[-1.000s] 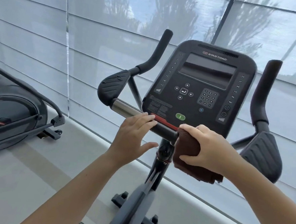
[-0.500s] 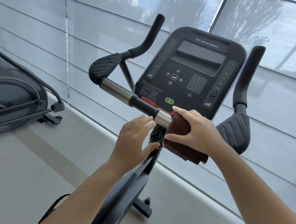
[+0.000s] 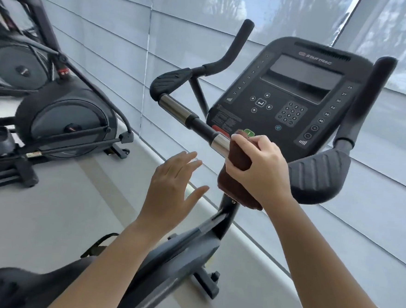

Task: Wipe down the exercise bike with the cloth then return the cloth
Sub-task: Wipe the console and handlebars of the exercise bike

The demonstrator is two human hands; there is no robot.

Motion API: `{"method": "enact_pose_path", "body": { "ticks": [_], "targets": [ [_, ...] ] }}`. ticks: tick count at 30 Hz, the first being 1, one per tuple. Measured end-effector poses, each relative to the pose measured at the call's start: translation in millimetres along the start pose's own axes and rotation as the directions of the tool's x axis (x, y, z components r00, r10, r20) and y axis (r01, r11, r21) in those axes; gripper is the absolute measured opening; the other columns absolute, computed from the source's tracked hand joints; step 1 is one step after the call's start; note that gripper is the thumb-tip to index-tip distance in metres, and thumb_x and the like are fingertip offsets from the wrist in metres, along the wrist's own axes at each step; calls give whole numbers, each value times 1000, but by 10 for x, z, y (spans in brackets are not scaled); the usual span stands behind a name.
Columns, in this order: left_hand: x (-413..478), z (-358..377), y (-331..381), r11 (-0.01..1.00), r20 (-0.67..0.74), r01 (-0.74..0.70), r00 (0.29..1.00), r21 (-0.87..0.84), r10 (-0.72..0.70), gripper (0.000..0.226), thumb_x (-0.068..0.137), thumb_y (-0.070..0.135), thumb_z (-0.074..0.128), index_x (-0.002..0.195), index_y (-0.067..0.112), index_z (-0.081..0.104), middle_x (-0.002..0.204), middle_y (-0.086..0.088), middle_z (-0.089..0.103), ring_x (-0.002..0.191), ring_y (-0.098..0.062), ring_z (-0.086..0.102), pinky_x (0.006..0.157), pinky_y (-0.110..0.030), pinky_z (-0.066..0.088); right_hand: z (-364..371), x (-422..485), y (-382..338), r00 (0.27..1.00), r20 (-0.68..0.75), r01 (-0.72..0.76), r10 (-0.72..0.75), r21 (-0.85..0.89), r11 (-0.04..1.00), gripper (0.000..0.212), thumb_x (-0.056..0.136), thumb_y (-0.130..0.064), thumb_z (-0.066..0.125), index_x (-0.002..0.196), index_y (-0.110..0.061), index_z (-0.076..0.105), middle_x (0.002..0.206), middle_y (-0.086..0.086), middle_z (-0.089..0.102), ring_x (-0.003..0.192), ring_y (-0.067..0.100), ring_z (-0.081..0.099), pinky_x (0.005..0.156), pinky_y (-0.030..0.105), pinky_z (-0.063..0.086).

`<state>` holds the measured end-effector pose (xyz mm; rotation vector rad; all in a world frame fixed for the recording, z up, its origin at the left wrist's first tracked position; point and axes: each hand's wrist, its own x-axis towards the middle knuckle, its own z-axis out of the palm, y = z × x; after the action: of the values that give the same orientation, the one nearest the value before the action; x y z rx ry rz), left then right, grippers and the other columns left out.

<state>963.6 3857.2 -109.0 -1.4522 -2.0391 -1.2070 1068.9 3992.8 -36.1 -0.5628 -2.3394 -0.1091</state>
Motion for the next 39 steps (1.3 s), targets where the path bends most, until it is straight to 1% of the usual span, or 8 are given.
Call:
{"method": "enact_pose_path", "body": {
  "ticks": [4, 8, 11, 14, 21, 25, 31, 39],
  "targets": [
    [-255, -233, 81, 995, 3, 62, 998, 79, -62, 48, 85, 41, 49, 115, 4, 58, 125, -14, 57, 120, -31, 48, 98, -41, 33, -124, -148, -95, 995, -79, 70, -61, 110, 992, 39, 73, -32, 66, 111, -22, 64, 98, 9, 61, 82, 32, 55, 70, 36, 48],
    [-524, -548, 119, 980, -12, 100, 995, 174, -99, 49, 85, 42, 46, 115, 5, 58, 126, -13, 57, 119, -30, 50, 97, -39, 32, -207, -341, -383, 989, -62, 143, -132, 238, 961, 41, 74, -33, 64, 114, -23, 63, 102, 5, 62, 88, 24, 57, 73, 31, 46],
    [-725, -811, 127, 966, -38, 139, 990, 219, -134, 49, 85, 42, 45, 116, 5, 58, 125, -13, 58, 118, -30, 50, 97, -38, 30, -230, -520, -672, 992, -18, 121, -124, 364, 923, 42, 73, -33, 64, 114, -25, 63, 101, 2, 62, 87, 19, 56, 72, 29, 45],
    [-964, -1077, 97, 951, -56, 178, 984, 253, -169, 47, 85, 39, 45, 114, 4, 59, 123, -14, 58, 118, -32, 51, 98, -39, 30, -211, -707, -1029, 993, 31, 84, -113, 490, 868, 44, 71, -32, 65, 115, -26, 62, 101, 1, 61, 87, 17, 57, 75, 33, 50],
    [-1802, -1970, -204, 901, -74, 257, 966, 350, -246, 37, 86, 32, 59, 111, 4, 61, 121, -13, 60, 115, -32, 52, 100, -35, 31, -94, -1191, -2227, 986, 60, 79, -158, 662, 745, 44, 71, -29, 67, 114, -26, 62, 102, -2, 61, 92, 10, 57, 80, 22, 48],
    [-2338, -2655, -404, 881, -40, 277, 958, 384, -283, 37, 87, 33, 55, 111, 5, 61, 121, -12, 60, 117, -30, 51, 100, -37, 33, -69, -1539, -3037, 986, 93, 38, -142, 691, 721, 45, 71, -29, 68, 115, -26, 62, 102, -3, 61, 93, 12, 58, 81, 19, 46],
    [-2999, -3482, -714, 854, 6, 279, 950, 438, -313, 41, 87, 34, 47, 109, 4, 63, 119, -13, 61, 115, -32, 53, 96, -45, 38, -35, -1923, -4041, 980, 159, -29, -121, 711, 703, 45, 71, -29, 67, 116, -27, 61, 104, -3, 61, 94, 11, 58, 82, 28, 49],
    [-3229, -3830, -1165, 861, -46, 332, 939, 385, -341, 43, 86, 34, 43, 109, 4, 63, 117, -13, 62, 113, -32, 54, 96, -43, 37, 159, -1920, -4640, 974, 177, -22, -144, 700, 714, 45, 71, -30, 68, 116, -28, 62, 104, -6, 61, 93, 10, 58, 80, 31, 50]
  ]
}}
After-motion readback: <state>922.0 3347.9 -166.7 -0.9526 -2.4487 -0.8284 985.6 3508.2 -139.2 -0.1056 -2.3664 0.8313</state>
